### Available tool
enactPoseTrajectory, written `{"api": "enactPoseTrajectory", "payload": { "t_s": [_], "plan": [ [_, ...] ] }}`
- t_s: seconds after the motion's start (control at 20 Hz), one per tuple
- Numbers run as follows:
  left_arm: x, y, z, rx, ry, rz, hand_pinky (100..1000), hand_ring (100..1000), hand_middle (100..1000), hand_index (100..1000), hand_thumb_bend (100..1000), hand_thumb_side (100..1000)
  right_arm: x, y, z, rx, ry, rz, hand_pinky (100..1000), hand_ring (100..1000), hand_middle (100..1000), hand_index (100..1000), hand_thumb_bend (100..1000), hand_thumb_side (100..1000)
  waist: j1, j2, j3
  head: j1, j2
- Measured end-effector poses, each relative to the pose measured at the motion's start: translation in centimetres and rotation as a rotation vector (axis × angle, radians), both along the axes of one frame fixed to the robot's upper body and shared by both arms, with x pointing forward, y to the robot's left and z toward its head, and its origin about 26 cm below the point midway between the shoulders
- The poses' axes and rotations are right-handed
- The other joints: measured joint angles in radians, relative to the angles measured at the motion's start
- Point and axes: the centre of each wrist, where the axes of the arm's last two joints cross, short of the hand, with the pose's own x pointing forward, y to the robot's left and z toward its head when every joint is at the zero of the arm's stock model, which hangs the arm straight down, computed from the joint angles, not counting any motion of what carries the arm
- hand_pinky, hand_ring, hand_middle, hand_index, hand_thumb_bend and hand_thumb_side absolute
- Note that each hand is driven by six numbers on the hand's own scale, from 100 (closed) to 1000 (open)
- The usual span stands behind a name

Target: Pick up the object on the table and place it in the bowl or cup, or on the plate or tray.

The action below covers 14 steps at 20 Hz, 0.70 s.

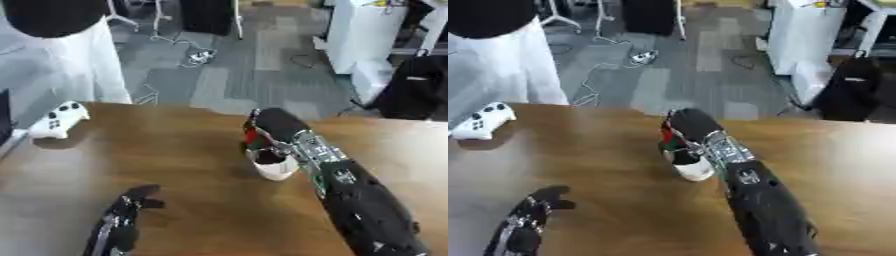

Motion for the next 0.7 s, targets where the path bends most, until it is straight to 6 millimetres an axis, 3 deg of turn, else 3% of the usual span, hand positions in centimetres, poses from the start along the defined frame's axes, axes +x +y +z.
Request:
{"api": "enactPoseTrajectory", "payload": {
  "t_s": [0.3, 0.7],
  "plan": [
    [0.0, 0.0, 0.0, 0.0, 0.0, 0.0, 1000, 638, 711, 758, 800, 816, 0.2, -0.5, 0.0, -0.005, -0.005, -0.034, 462, 242, 252, 439, 255, 238, 0.001, 0.002, 0.007, -0.017, -0.02],
    [0.0, 0.0, 0.0, 0.001, -0.003, -0.003, 1000, 635, 705, 757, 800, 815, 0.4, -1.4, 0.1, -0.008, -0.013, -0.083, 463, 244, 252, 439, 250, 235, 0.006, 0.025, 0.011, -0.053, -0.042]
  ]
}}
